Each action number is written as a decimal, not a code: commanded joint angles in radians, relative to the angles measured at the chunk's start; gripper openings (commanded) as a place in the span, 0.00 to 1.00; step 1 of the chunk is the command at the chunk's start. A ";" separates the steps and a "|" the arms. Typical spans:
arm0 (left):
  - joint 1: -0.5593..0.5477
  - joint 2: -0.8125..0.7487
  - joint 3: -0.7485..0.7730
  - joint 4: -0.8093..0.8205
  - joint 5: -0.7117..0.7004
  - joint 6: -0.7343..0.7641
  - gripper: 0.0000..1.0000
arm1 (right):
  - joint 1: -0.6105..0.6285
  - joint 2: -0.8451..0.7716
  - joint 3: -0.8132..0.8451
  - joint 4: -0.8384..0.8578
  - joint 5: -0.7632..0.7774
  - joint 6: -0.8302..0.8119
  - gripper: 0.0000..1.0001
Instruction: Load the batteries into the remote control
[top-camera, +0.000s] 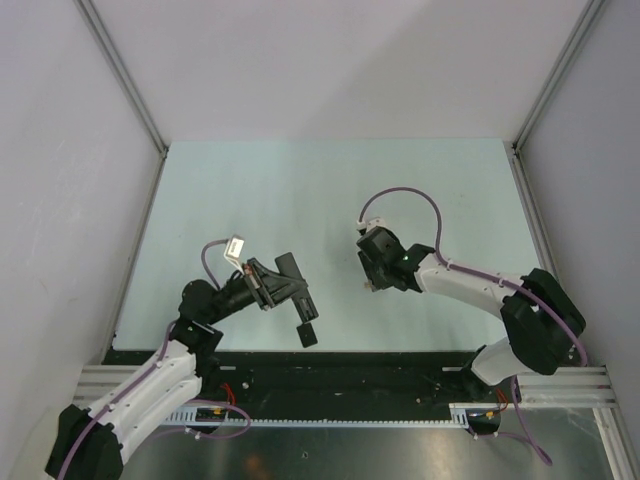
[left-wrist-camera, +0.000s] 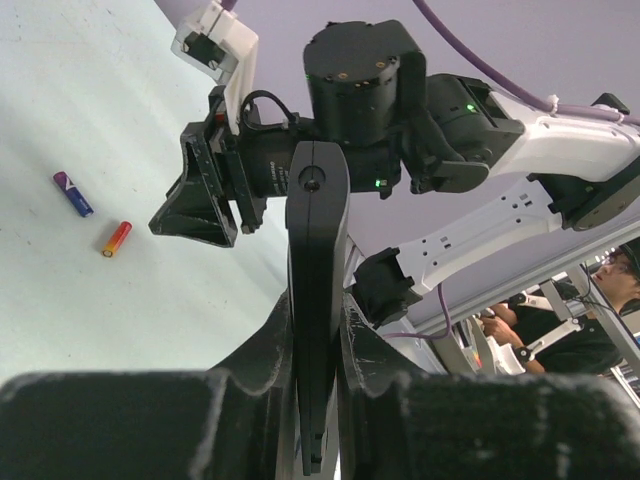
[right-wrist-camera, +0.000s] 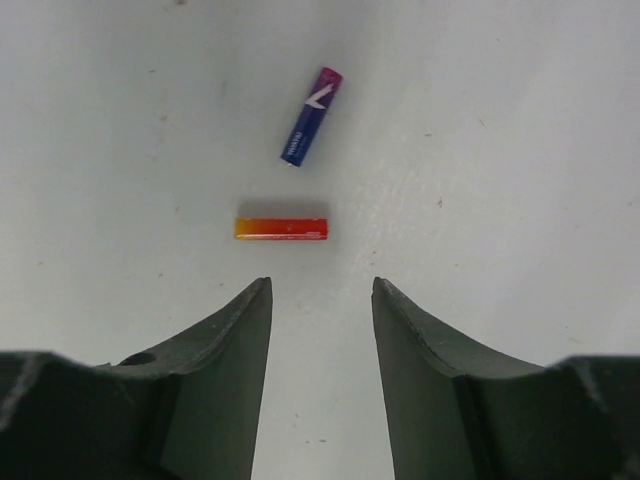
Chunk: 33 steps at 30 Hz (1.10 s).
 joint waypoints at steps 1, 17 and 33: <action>0.007 -0.019 -0.011 0.021 0.010 -0.019 0.00 | -0.047 0.021 0.029 0.008 0.019 0.056 0.47; 0.008 -0.035 -0.022 0.004 -0.010 -0.032 0.00 | -0.116 0.088 0.028 0.097 -0.055 0.166 0.33; 0.007 0.013 0.014 -0.023 -0.041 -0.024 0.00 | -0.144 0.146 0.025 0.125 -0.110 0.180 0.17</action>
